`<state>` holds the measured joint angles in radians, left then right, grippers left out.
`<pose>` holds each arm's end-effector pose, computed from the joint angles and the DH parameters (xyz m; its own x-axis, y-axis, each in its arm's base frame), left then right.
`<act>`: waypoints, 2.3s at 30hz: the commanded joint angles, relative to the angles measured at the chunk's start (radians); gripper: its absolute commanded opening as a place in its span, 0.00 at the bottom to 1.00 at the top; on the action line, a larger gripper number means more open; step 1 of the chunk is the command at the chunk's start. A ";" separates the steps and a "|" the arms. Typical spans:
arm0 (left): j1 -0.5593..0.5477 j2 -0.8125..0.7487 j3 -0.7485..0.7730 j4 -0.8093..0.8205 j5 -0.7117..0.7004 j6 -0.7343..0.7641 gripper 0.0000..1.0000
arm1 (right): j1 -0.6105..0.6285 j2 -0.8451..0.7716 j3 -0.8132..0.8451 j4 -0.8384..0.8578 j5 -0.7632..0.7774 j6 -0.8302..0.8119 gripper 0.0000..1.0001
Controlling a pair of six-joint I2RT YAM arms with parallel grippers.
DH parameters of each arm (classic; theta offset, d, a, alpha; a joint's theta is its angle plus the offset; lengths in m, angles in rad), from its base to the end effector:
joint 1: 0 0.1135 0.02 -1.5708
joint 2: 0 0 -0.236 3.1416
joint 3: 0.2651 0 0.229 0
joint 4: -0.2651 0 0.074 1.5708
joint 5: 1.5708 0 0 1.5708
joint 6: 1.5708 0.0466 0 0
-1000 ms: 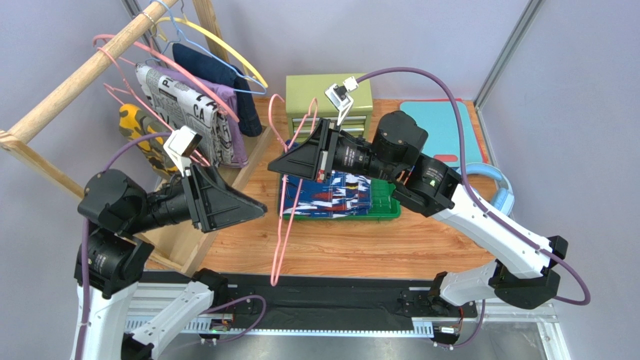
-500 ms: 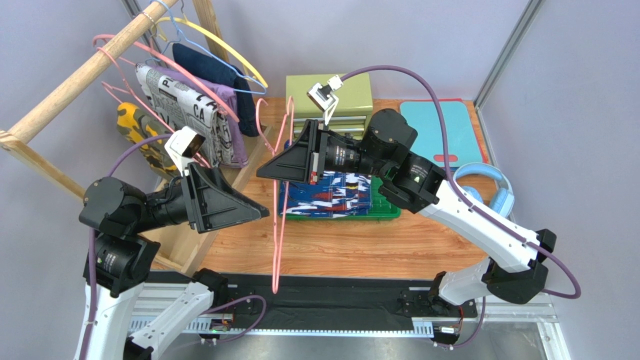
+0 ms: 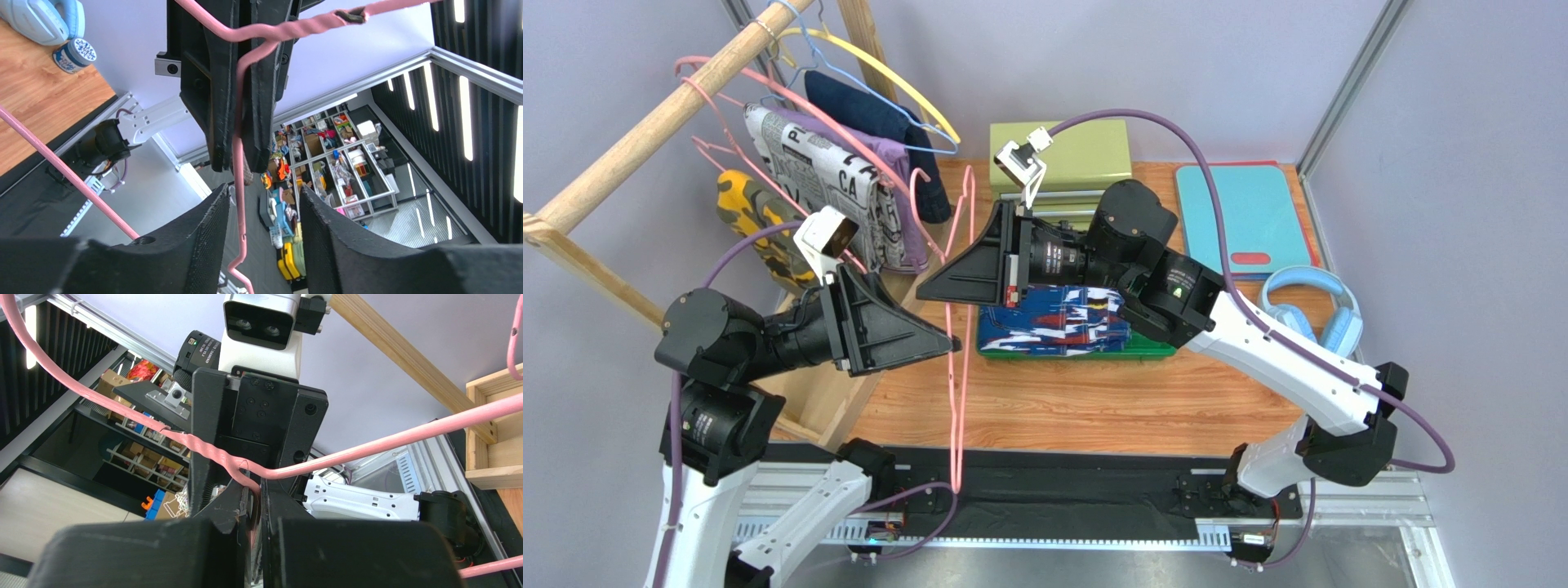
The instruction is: Remove the trousers from the hanger
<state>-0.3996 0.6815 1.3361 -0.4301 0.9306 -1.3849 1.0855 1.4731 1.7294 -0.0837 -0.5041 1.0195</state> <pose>0.0544 -0.0635 0.4670 -0.8983 -0.2579 -0.3557 0.3776 -0.0396 -0.9251 0.1241 0.2835 0.4822 -0.8069 0.0690 -0.5867 -0.5902 -0.1359 0.7957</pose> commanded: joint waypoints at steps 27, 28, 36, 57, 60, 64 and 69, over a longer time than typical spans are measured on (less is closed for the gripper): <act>-0.001 -0.206 0.164 -0.355 -0.285 0.035 0.00 | 0.128 -0.209 0.084 -0.470 0.367 -0.205 0.95; -0.001 -0.209 0.179 -0.401 -0.308 0.047 0.00 | 0.128 -0.227 0.088 -0.541 0.395 -0.214 0.95; -0.001 -0.195 0.242 -0.467 -0.536 0.053 0.00 | 0.128 -0.397 0.047 -0.768 0.639 -0.263 0.94; -0.001 0.150 0.322 -0.225 -0.837 0.090 0.00 | 0.126 -0.507 0.009 -0.884 0.728 -0.260 0.92; -0.001 0.170 0.314 -0.213 -0.929 0.099 0.00 | 0.126 -0.519 0.006 -0.896 0.743 -0.259 0.92; -0.001 0.213 0.343 -0.200 -1.081 0.129 0.00 | 0.126 -0.542 0.002 -0.910 0.766 -0.253 0.92; -0.001 0.305 0.377 -0.173 -1.130 0.127 0.00 | 0.126 -0.563 0.004 -0.941 0.805 -0.257 0.92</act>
<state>-0.3996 0.9138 1.6657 -0.6811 -0.1017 -1.2915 1.2087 0.9325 1.7088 -1.0039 0.2447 0.7795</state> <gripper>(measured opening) 0.010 0.921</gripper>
